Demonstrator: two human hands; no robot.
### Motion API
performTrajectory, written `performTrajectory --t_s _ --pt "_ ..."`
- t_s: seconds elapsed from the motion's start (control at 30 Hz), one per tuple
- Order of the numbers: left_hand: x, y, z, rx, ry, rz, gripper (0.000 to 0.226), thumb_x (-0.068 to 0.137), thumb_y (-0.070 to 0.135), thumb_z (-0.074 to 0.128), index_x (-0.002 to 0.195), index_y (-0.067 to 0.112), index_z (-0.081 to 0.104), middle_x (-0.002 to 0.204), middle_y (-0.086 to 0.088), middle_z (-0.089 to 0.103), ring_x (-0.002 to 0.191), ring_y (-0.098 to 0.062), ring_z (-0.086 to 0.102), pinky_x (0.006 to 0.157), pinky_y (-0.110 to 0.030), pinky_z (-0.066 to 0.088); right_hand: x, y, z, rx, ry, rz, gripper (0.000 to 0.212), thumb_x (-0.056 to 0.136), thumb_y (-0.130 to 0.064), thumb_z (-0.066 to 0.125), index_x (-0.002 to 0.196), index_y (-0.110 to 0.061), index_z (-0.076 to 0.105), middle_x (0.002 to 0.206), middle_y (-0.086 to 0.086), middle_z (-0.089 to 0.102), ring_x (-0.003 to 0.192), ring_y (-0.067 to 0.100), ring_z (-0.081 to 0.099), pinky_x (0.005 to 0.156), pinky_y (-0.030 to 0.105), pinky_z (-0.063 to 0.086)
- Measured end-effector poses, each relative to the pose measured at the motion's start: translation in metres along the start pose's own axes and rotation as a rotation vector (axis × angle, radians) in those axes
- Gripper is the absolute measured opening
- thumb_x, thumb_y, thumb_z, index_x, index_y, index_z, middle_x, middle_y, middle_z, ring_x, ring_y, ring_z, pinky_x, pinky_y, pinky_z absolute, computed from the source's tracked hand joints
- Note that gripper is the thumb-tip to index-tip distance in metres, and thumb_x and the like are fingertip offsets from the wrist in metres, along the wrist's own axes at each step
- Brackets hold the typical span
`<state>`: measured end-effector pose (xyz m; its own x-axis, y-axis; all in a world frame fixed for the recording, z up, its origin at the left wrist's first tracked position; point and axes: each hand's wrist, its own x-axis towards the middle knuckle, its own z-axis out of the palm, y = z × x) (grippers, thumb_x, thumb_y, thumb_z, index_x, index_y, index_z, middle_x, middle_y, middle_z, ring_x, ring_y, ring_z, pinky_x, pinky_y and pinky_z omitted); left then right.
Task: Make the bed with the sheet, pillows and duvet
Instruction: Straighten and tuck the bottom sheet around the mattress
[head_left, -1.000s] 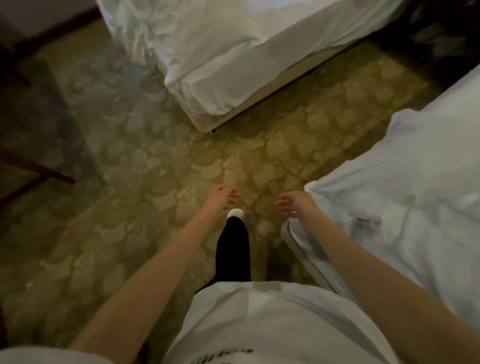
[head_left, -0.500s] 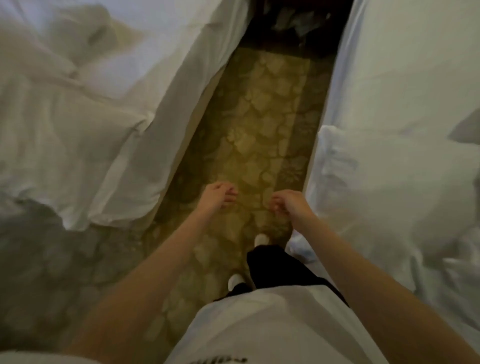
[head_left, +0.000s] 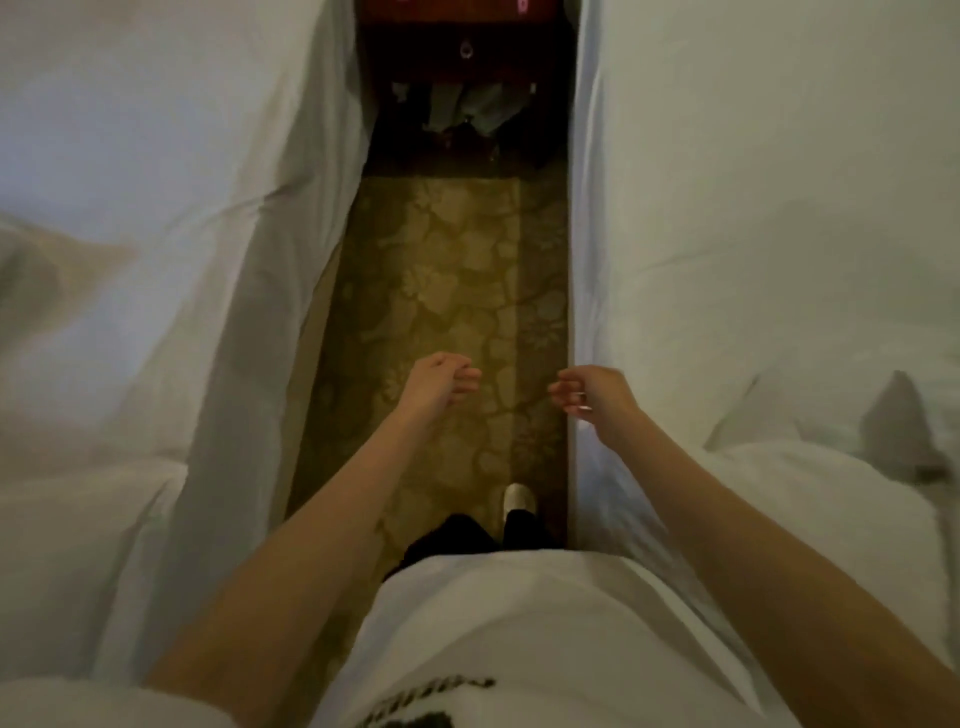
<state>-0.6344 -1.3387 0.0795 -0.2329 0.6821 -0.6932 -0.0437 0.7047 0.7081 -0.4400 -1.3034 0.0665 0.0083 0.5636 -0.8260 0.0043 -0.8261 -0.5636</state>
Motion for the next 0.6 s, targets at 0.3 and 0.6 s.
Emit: performTrajectory --t_s 0.3,0.6 --pt "0.192 0.163 0.003 0.062 -0.082 0.030 0.022 0.101 0.018 0.040 0.105 0.010 0.060 0.090 -0.002 0.067 0.076 -0.012 0.063 0.069 -0.024 0.047 0.126 -0.173 0.041 0.064 0.090 -0.010 0.013 0.094 -0.008 0.046 0.087 -0.005 0.057 0.074 0.008 0.061 0.061 0.017 0.056 0.056 0.021 0.041" --pt "0.379 0.346 -0.022 0.206 -0.163 0.083 0.023 0.101 0.018 0.039 0.110 0.008 0.059 0.097 -0.004 0.066 0.082 -0.012 0.063 0.076 -0.024 0.049 0.261 -0.365 0.120 0.149 0.132 -0.044 0.013 0.093 -0.011 0.047 0.087 -0.009 0.058 0.048 -0.003 0.065 0.041 0.006 0.059 0.053 0.020 0.043"
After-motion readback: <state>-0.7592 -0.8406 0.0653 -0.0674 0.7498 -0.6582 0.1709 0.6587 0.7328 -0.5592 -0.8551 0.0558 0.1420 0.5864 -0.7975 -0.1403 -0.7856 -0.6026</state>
